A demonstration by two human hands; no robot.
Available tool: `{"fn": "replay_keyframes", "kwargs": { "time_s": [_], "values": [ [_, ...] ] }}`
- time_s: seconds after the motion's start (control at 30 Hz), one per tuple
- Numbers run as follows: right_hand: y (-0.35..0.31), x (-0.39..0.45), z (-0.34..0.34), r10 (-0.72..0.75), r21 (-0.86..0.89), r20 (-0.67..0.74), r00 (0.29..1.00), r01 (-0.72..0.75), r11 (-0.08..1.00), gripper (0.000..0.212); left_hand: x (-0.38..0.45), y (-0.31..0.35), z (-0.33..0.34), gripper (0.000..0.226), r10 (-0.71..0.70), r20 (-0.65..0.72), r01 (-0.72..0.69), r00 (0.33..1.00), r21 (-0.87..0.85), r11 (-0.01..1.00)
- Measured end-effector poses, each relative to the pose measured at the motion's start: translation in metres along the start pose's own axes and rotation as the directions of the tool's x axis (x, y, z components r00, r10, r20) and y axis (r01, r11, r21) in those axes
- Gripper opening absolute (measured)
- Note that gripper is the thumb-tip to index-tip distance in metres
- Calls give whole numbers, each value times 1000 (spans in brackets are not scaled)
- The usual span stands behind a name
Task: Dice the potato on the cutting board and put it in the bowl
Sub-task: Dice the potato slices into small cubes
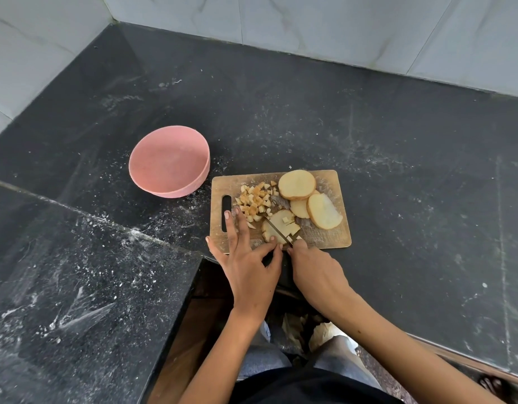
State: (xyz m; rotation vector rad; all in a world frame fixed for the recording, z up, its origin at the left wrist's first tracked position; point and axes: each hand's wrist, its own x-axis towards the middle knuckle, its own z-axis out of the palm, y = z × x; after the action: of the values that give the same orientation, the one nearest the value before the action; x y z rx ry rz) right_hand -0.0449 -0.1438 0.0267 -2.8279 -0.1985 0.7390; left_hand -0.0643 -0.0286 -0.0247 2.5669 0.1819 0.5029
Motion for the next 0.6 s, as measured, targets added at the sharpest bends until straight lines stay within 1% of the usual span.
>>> {"fn": "replay_keyframes", "kwargs": {
  "time_s": [0.13, 0.33, 0.6],
  "values": [
    [11, -14, 2, 11, -5, 27, 1000, -11, 1000, 29, 1, 1, -1, 11, 0, -14, 0, 1000, -7, 1000],
    [26, -36, 9, 32, -35, 78, 996, -29, 999, 22, 1, 1, 1, 11, 3, -23, -3, 1000, 5, 1000],
    [39, -51, 18, 35, -67, 69, 997, -31, 997, 24, 0, 1, 2, 9, -3, -30, 4, 1000, 11, 1000]
  ]
}}
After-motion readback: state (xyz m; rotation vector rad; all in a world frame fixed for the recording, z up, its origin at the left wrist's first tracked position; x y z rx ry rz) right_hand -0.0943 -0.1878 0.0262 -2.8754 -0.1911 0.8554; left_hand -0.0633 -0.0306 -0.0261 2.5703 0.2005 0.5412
